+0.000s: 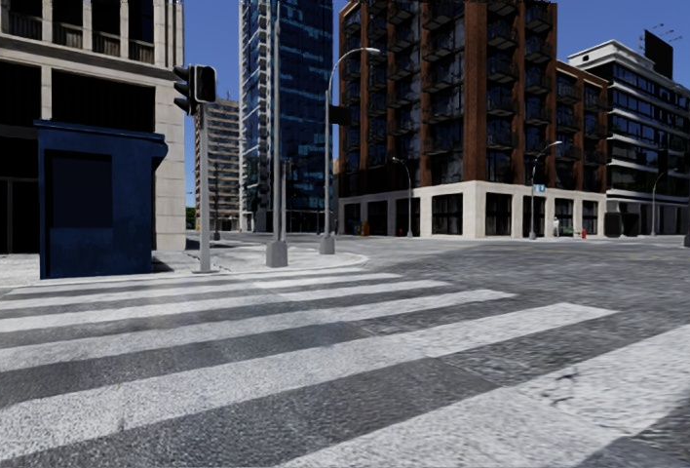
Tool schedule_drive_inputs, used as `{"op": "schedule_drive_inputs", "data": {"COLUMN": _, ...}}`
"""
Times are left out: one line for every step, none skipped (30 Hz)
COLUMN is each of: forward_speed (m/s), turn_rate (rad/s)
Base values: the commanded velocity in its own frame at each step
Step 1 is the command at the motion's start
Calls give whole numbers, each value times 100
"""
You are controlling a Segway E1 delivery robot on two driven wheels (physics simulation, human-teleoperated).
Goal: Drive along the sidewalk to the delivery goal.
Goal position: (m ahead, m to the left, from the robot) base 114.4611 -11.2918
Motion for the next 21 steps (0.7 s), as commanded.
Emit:
{"op": "schedule_drive_inputs", "data": {"forward_speed": 177, "turn_rate": 59}}
{"op": "schedule_drive_inputs", "data": {"forward_speed": 177, "turn_rate": 59}}
{"op": "schedule_drive_inputs", "data": {"forward_speed": 177, "turn_rate": 59}}
{"op": "schedule_drive_inputs", "data": {"forward_speed": 177, "turn_rate": 57}}
{"op": "schedule_drive_inputs", "data": {"forward_speed": 177, "turn_rate": 57}}
{"op": "schedule_drive_inputs", "data": {"forward_speed": 177, "turn_rate": 57}}
{"op": "schedule_drive_inputs", "data": {"forward_speed": 176, "turn_rate": 49}}
{"op": "schedule_drive_inputs", "data": {"forward_speed": 176, "turn_rate": 2}}
{"op": "schedule_drive_inputs", "data": {"forward_speed": 176, "turn_rate": 0}}
{"op": "schedule_drive_inputs", "data": {"forward_speed": 176, "turn_rate": 0}}
{"op": "schedule_drive_inputs", "data": {"forward_speed": 176, "turn_rate": 0}}
{"op": "schedule_drive_inputs", "data": {"forward_speed": 176, "turn_rate": 0}}
{"op": "schedule_drive_inputs", "data": {"forward_speed": 176, "turn_rate": 0}}
{"op": "schedule_drive_inputs", "data": {"forward_speed": 176, "turn_rate": 0}}
{"op": "schedule_drive_inputs", "data": {"forward_speed": 176, "turn_rate": 0}}
{"op": "schedule_drive_inputs", "data": {"forward_speed": 176, "turn_rate": 0}}
{"op": "schedule_drive_inputs", "data": {"forward_speed": 176, "turn_rate": 0}}
{"op": "schedule_drive_inputs", "data": {"forward_speed": 176, "turn_rate": 0}}
{"op": "schedule_drive_inputs", "data": {"forward_speed": 176, "turn_rate": 0}}
{"op": "schedule_drive_inputs", "data": {"forward_speed": 176, "turn_rate": 0}}
{"op": "schedule_drive_inputs", "data": {"forward_speed": 176, "turn_rate": 0}}
